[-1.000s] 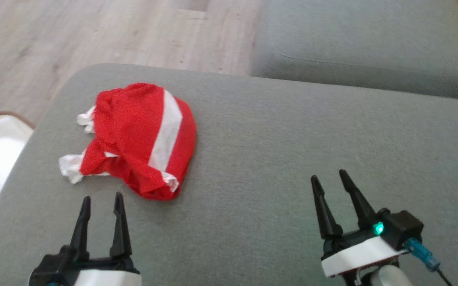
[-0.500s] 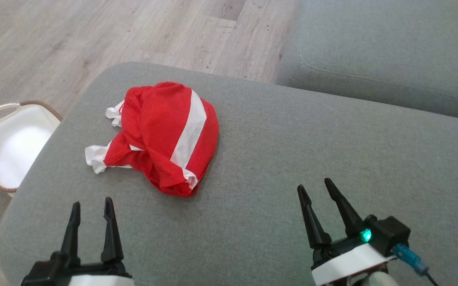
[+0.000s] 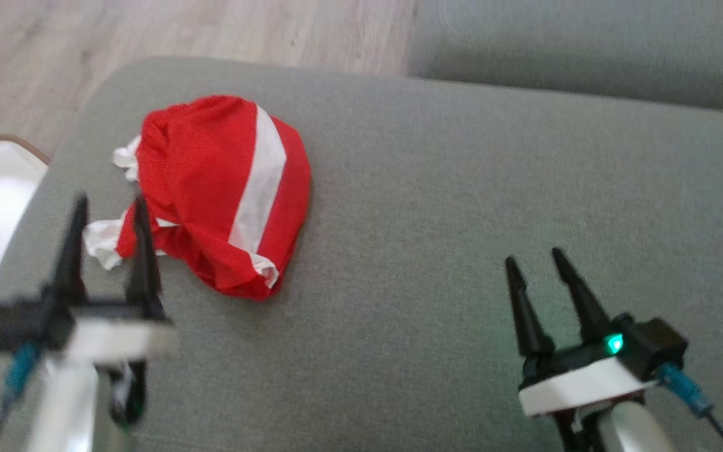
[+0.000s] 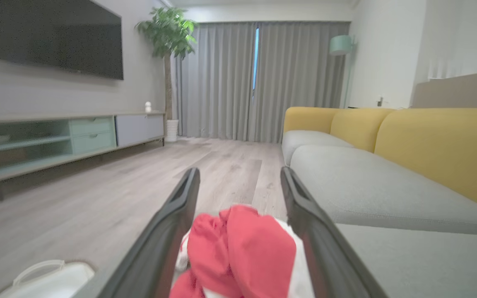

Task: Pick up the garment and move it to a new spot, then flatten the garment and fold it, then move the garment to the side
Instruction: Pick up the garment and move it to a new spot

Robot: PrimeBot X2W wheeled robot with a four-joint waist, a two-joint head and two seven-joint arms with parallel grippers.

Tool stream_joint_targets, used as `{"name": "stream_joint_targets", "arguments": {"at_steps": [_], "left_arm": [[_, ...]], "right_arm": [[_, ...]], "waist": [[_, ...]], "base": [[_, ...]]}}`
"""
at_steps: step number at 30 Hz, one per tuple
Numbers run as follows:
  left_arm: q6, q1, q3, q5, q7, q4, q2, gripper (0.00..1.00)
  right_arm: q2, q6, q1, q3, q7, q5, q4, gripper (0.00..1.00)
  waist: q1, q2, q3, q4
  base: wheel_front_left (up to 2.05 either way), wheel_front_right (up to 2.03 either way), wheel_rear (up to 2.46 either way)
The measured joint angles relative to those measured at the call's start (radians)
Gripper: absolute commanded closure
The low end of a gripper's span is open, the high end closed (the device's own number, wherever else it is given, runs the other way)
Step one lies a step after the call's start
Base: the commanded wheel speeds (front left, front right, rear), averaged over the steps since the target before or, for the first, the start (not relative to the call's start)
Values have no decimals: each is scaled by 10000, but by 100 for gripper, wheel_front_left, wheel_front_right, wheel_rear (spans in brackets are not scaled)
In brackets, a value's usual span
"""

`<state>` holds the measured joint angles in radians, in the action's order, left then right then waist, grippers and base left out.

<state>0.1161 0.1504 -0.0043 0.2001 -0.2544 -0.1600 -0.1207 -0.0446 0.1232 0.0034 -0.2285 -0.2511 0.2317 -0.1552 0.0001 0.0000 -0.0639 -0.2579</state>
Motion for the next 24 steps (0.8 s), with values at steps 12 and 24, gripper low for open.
{"name": "stream_joint_targets", "arguments": {"at_steps": [12,24], "left_arm": [[163,5854,-2249,1373,3250,-3287,-2025,0],[163,7329,-4642,3509,5927,-6086,-2638,0]], "right_arm": [[-6,0,-870,826,0,-397,529,0],[-10,0,-1303,961,-10,-397,736,0]], "waist": [[2,0,-1657,849],[0,0,-2878,1790]], "base": [[0,0,0],[0,0,0]]}}
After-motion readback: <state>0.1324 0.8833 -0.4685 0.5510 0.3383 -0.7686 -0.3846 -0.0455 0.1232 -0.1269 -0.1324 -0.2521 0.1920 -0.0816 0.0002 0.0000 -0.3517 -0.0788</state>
